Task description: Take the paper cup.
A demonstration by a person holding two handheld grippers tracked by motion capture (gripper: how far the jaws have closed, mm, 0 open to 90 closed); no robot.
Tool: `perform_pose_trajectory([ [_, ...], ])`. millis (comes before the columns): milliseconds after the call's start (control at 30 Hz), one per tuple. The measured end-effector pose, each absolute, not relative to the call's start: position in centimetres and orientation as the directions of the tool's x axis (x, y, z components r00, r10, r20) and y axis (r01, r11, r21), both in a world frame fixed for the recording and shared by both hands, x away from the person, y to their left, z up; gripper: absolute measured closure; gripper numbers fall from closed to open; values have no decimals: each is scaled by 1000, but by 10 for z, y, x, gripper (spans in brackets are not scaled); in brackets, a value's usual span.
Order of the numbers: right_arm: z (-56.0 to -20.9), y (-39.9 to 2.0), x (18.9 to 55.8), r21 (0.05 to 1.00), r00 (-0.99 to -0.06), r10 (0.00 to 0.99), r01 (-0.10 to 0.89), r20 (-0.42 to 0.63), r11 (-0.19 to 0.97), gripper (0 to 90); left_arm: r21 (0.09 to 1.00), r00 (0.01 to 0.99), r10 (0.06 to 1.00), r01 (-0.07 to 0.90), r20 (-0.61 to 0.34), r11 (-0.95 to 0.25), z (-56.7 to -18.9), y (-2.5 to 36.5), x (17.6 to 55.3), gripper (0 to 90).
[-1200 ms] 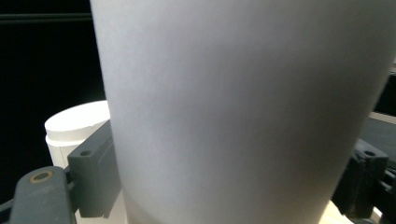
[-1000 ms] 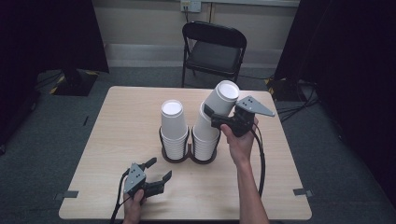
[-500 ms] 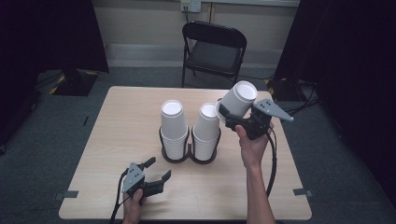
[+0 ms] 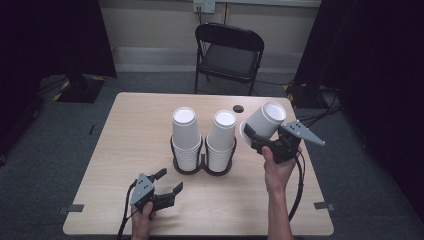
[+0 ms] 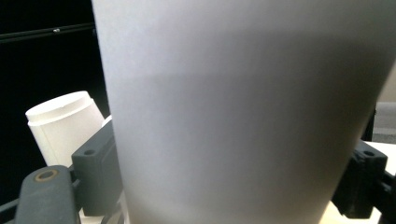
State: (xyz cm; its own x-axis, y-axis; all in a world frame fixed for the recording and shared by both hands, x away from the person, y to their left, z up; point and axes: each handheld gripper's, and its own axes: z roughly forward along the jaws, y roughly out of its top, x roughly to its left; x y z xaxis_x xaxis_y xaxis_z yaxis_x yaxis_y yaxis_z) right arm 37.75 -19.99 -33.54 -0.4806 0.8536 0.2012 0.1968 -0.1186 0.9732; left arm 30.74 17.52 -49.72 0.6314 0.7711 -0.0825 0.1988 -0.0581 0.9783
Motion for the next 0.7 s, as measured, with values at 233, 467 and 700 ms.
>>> perform_pose_trajectory([
  [233,-349,-207,364,963,-475,846,224,241,-149,148,978,655,750,200,-90,-57,-497,175,307,194],
  [467,-376,-202,350,943,-482,821,272,305,-191,148,974,662,742,218,-107,-54,-497,176,308,213],
  [700,-394,-196,342,929,-495,796,298,348,-221,147,973,679,724,225,-117,-53,-496,174,308,257],
])
